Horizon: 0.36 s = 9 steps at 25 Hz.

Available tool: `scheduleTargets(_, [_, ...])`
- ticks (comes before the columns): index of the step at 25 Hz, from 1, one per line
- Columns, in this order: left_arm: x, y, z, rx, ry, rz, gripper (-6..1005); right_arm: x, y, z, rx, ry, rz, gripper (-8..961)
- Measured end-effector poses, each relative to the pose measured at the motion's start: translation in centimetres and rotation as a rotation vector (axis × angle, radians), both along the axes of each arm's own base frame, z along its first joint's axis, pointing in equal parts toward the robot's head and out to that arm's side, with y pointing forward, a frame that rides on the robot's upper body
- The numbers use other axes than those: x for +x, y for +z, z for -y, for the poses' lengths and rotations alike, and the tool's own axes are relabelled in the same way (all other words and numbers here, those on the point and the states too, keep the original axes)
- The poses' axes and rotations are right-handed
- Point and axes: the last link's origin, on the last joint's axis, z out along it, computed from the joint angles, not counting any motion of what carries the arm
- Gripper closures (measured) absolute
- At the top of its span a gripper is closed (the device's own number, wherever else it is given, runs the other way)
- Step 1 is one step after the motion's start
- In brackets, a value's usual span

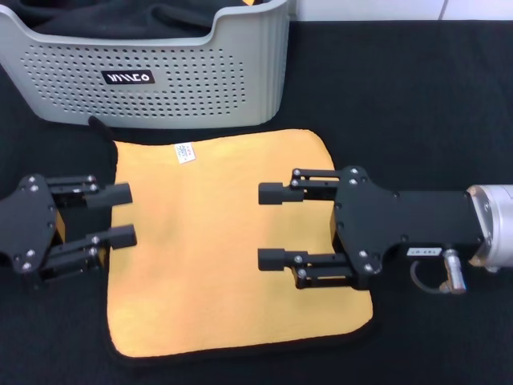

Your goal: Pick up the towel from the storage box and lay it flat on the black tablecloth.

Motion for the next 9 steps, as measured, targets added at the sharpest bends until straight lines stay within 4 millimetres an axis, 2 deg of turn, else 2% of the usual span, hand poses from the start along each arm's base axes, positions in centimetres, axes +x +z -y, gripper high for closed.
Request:
scheduleTargets(5, [0.06,0.53,-0.03,0.042,-0.014,0.015,511,0.15,-0.02,-0.19,0.012,-0.008,0.005,220])
scheduleTargets(9, [0.2,0.64,-0.27,0.036,-0.015,0.015,496,0.06,-0.06,-0.3,0.015,-0.007,0.007,220])
